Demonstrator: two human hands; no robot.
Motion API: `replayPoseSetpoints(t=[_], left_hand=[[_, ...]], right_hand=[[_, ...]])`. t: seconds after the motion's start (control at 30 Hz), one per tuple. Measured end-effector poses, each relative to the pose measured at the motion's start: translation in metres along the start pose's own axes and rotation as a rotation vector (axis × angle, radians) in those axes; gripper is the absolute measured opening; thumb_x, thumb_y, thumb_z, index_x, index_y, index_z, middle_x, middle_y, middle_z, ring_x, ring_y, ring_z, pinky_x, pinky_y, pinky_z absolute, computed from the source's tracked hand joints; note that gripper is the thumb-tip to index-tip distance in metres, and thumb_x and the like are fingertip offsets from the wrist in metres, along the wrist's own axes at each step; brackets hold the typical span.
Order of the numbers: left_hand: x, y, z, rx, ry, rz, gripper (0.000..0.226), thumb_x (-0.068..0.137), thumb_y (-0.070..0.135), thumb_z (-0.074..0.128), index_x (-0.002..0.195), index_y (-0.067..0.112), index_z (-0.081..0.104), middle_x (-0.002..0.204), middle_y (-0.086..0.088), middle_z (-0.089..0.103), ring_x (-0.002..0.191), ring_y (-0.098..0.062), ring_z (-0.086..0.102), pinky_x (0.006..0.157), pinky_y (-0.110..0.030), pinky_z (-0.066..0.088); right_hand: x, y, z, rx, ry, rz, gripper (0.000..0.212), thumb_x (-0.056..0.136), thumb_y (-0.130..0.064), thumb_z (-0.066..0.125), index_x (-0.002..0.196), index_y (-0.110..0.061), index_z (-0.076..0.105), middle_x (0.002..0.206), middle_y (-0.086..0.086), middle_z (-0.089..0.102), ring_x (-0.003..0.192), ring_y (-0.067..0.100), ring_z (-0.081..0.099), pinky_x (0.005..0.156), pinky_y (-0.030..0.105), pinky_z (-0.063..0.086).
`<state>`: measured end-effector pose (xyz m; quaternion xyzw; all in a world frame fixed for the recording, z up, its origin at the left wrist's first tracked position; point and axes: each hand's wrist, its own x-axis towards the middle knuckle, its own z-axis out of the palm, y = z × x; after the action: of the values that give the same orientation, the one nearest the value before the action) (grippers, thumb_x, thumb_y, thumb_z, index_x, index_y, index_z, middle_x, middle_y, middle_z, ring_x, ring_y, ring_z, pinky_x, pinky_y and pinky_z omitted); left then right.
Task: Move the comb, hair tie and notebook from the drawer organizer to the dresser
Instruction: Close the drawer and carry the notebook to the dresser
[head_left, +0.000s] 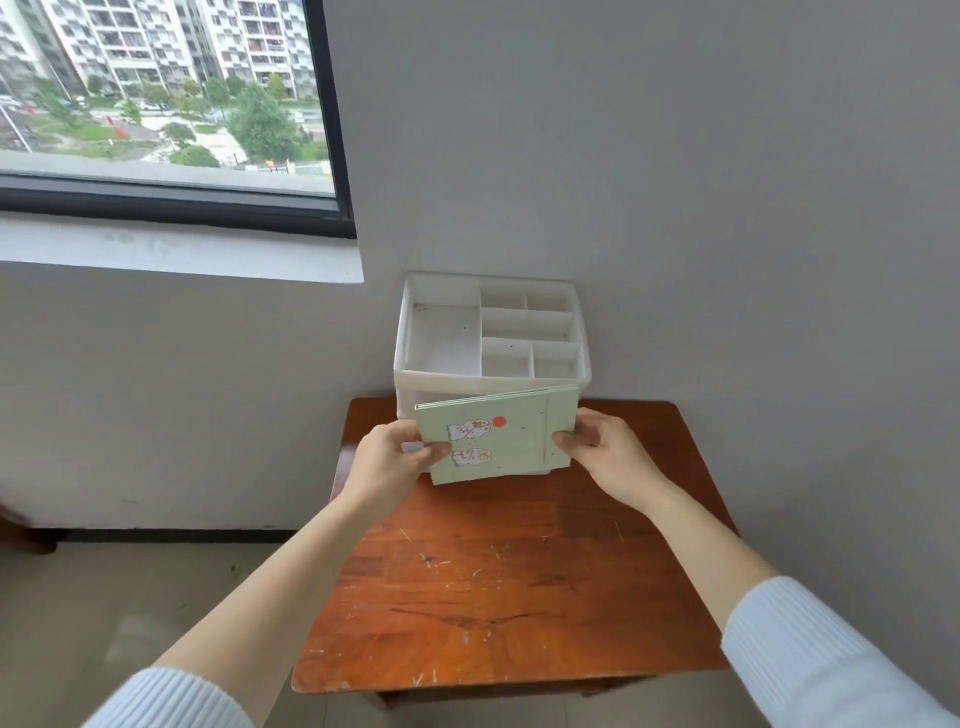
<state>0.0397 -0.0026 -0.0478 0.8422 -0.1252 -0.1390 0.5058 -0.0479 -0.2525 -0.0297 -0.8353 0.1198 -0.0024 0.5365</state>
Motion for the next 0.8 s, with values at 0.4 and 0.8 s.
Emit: replayPoseSetpoints(t=[0.4,0.8], left_hand=[[-0.148,-0.007,-0.01,-0.207,0.252,-0.146,0.014,0.08,0.03,0.072,0.093,0.03,0.076,0.088,0.003,0.078,0.084,-0.017,0.072,0.085,-0.035,0.054],[-0.454,-0.037,0.018,-0.543,0.754,-0.438,0.009,0.078,0.02,0.074,0.085,0.022,0.078,0.071,0.009,0.078,0.053,-0.002,0.066,0.05,-0.009,0.049]], right_hand=[[-0.043,-0.014,0.028,-0.028,-0.247,-0.154,0.015,0.088,-0.026,0.065,0.1,-0.031,0.071,0.096,-0.013,0.074,0.091,0.006,0.066,0.069,0.019,0.048],[-0.196,-0.04,0.157,-0.015,-0.704,-0.251,0.018,0.075,-0.028,0.077,0.087,-0.014,0.074,0.082,-0.004,0.075,0.072,0.008,0.066,0.064,0.021,0.05]])
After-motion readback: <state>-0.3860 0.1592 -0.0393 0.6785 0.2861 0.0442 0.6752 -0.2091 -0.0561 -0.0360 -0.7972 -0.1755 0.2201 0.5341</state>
